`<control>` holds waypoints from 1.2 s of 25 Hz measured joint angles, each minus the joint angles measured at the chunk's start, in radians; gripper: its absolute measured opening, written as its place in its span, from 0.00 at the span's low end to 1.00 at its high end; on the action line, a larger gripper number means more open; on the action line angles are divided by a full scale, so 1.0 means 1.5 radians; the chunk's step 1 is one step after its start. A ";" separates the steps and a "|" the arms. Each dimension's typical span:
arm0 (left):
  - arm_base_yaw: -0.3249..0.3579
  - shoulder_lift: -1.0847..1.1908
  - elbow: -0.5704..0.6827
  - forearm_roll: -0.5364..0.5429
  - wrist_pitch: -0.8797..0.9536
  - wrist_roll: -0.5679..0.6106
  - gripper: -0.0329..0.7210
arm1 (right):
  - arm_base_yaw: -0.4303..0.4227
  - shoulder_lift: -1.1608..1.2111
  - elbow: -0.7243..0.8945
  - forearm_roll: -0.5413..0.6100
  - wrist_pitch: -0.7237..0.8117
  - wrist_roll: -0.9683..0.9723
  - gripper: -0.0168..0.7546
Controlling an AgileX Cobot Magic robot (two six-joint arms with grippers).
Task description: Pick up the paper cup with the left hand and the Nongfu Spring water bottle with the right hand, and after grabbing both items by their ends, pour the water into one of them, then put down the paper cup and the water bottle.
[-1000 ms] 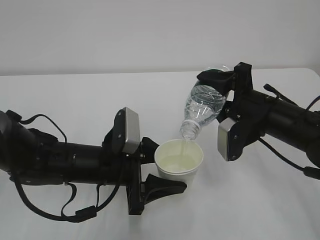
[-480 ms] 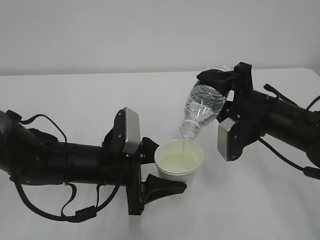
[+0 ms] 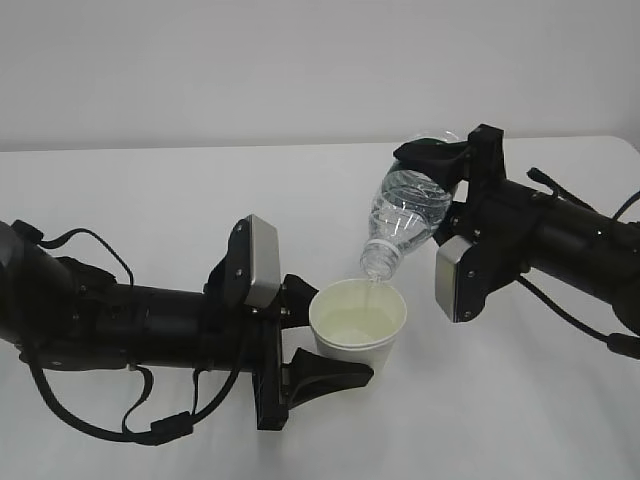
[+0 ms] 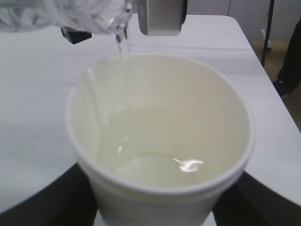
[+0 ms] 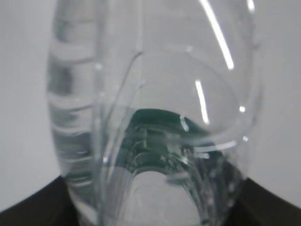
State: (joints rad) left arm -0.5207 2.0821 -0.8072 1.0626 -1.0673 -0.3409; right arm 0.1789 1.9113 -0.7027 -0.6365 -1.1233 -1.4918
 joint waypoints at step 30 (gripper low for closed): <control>0.000 0.000 0.000 0.000 0.001 0.001 0.68 | 0.000 0.000 0.000 0.000 0.000 -0.012 0.61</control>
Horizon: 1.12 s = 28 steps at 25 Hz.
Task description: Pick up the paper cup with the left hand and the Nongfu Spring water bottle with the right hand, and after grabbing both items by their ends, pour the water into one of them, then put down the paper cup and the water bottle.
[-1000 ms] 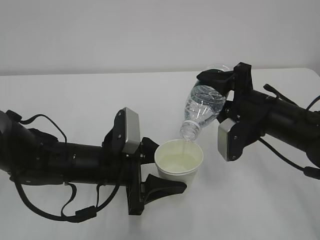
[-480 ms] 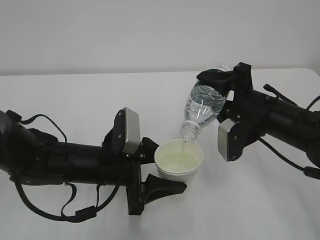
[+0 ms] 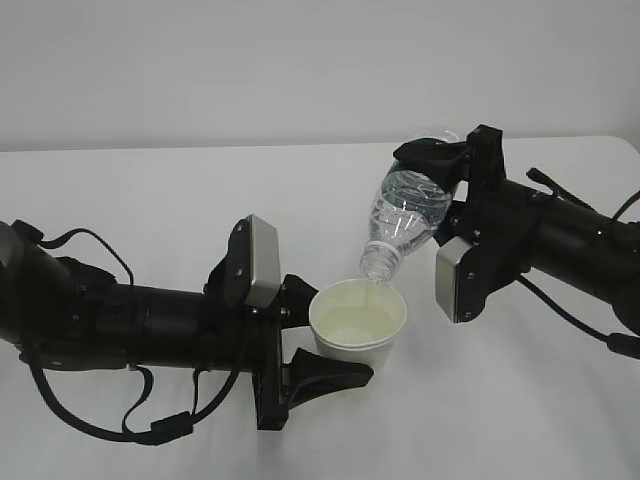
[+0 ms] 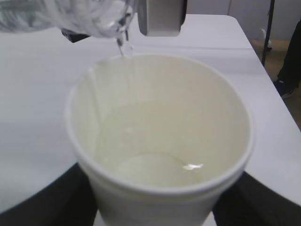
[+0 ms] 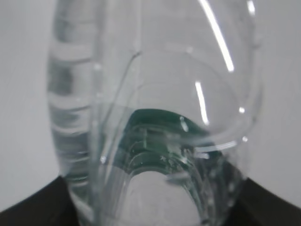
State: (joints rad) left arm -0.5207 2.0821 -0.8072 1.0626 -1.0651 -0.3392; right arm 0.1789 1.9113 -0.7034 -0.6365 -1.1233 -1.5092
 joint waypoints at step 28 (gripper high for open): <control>0.000 0.001 0.000 0.000 0.001 0.000 0.68 | 0.000 0.000 0.000 0.000 0.000 -0.002 0.61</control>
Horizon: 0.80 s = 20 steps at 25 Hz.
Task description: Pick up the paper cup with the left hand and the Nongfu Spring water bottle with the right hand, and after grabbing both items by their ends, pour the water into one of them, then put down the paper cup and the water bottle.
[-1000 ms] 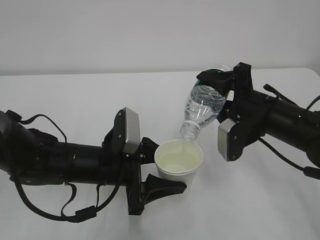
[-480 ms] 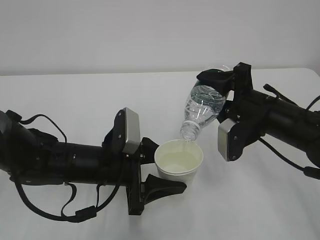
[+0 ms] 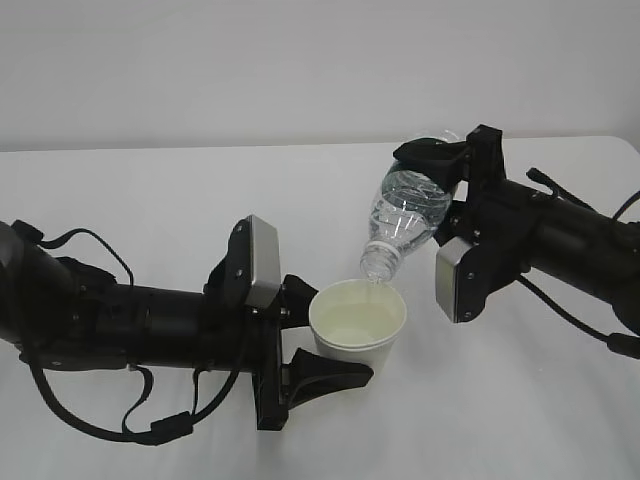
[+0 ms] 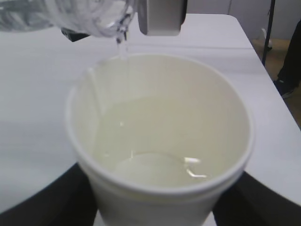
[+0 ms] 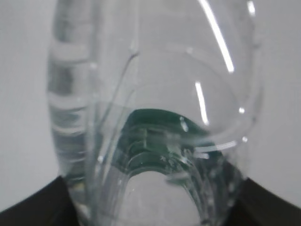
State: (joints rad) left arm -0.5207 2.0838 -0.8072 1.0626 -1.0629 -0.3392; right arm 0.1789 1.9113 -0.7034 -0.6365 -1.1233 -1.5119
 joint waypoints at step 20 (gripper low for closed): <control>0.000 0.000 0.000 0.000 0.000 0.000 0.68 | 0.000 0.000 0.000 0.000 0.000 -0.012 0.61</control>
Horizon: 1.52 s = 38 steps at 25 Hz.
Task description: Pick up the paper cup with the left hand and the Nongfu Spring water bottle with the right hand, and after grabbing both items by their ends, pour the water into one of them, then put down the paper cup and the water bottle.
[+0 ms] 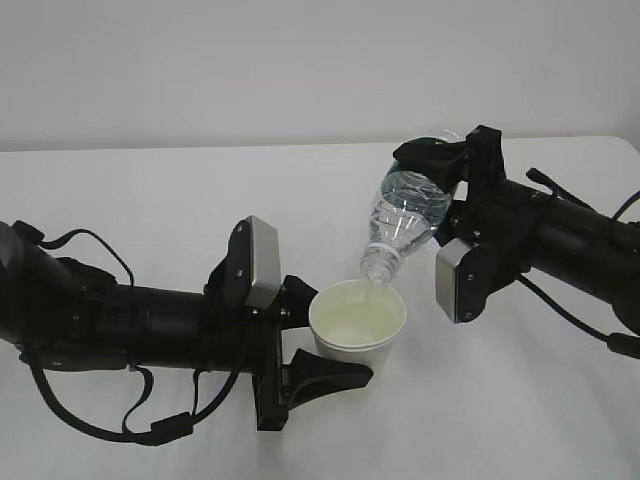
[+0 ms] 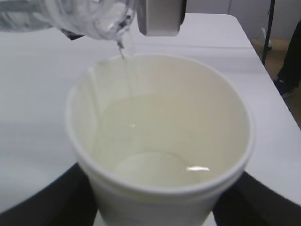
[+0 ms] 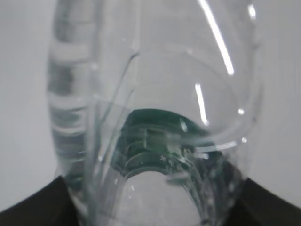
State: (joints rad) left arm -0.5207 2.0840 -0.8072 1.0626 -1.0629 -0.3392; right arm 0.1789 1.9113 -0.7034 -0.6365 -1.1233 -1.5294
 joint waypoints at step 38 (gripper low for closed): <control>0.000 0.002 0.000 -0.012 -0.013 0.000 0.68 | 0.020 0.000 0.000 0.035 -0.002 0.164 0.61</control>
State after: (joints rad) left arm -0.5207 2.0876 -0.8072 1.0445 -1.0829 -0.3392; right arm 0.2085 1.9113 -0.7034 -0.5835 -1.1263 -1.2839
